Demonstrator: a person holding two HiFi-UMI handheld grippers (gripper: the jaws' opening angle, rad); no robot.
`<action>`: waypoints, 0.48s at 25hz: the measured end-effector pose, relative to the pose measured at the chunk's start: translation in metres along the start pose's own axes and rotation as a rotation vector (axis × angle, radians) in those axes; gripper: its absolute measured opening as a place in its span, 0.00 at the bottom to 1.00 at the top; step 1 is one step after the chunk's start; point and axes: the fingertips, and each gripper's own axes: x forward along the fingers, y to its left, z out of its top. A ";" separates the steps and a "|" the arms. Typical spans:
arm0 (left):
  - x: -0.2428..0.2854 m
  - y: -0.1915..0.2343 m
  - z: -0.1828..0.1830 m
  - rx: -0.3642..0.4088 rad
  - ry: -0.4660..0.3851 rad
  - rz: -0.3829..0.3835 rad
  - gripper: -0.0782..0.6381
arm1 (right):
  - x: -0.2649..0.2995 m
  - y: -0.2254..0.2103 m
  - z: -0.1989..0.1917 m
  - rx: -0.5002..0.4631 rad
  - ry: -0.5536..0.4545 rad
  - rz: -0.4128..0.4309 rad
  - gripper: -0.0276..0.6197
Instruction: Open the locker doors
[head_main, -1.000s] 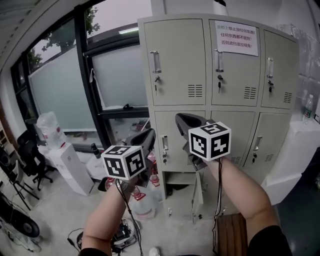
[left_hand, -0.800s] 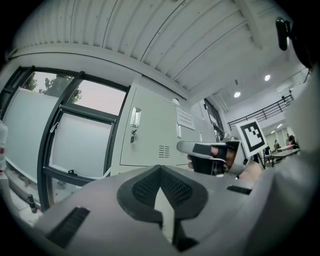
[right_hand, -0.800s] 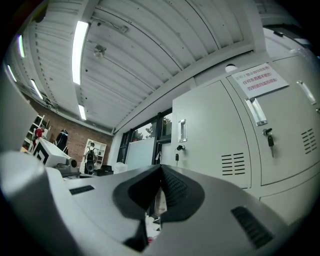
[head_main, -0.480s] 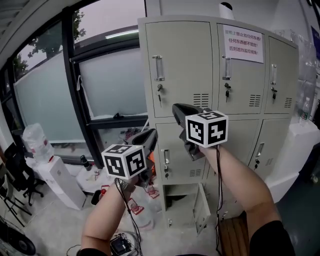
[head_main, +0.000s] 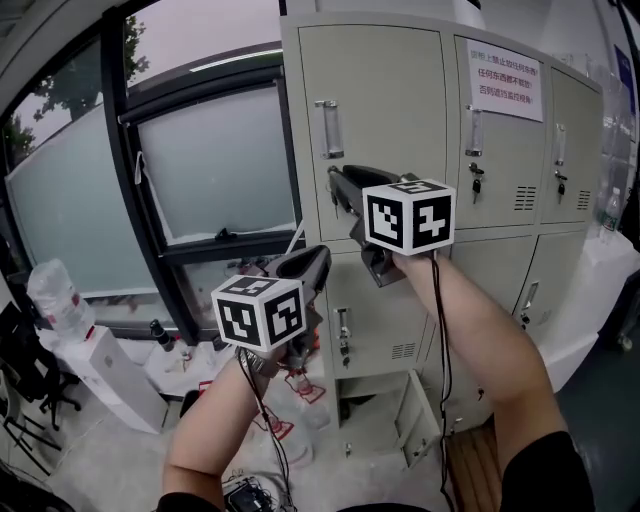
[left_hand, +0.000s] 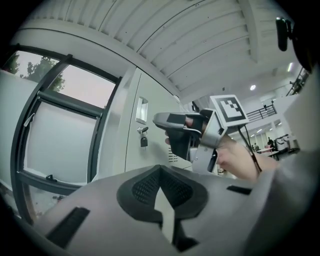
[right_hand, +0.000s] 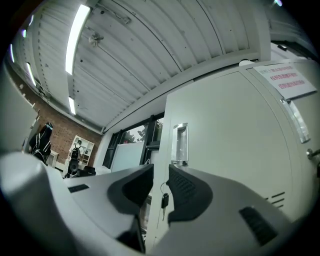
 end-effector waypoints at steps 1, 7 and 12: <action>0.002 0.002 0.001 0.003 0.000 -0.011 0.11 | 0.006 -0.001 0.003 -0.006 -0.006 -0.007 0.19; 0.009 0.017 0.006 0.010 -0.005 -0.063 0.11 | 0.037 -0.008 0.016 -0.056 -0.005 -0.049 0.24; 0.010 0.026 0.009 0.009 -0.013 -0.095 0.11 | 0.056 -0.015 0.023 -0.085 0.003 -0.082 0.27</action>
